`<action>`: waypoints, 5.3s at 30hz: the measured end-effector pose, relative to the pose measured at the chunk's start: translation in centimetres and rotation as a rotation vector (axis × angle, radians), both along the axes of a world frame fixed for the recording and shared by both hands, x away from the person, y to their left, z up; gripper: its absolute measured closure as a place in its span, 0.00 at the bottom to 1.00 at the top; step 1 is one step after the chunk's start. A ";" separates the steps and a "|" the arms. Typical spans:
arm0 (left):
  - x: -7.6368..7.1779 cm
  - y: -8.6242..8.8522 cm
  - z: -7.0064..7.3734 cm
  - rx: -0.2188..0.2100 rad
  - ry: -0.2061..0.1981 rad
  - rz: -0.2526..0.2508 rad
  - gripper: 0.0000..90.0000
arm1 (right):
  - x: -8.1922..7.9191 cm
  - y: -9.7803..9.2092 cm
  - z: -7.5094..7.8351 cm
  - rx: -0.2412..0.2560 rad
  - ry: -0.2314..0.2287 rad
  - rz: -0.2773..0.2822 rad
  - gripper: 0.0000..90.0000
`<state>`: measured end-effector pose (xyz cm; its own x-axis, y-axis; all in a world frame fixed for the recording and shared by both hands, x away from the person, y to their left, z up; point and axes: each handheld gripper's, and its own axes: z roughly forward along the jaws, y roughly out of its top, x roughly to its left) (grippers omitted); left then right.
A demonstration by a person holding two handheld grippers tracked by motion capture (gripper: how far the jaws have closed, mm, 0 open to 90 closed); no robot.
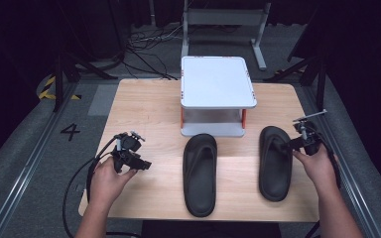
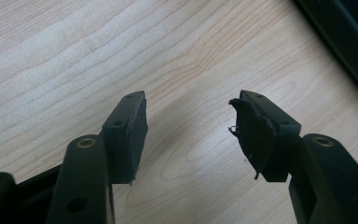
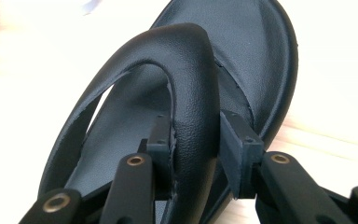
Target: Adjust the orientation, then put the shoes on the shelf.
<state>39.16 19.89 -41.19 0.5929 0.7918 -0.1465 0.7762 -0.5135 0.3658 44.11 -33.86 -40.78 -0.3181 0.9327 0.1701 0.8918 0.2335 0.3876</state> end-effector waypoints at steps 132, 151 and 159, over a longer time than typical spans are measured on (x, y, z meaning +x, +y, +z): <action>0.9 -0.4 -0.8 0.024 0.032 -0.008 0.50 | -8.1 22.9 -2.3 -0.084 -0.106 0.414 0.42; 0.9 -0.1 -0.6 0.017 0.033 -0.008 0.51 | -7.3 22.4 -1.5 -0.088 -0.092 0.348 0.84; 0.9 -0.1 -0.6 0.002 0.040 0.002 0.52 | -6.8 21.7 -0.6 -0.062 -0.116 0.348 0.85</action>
<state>40.04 19.77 -41.77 0.5849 0.7934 -0.1684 0.7913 -0.5126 0.3333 37.26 -12.20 -41.39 -0.6321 0.7725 0.0609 0.7058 0.5415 0.4568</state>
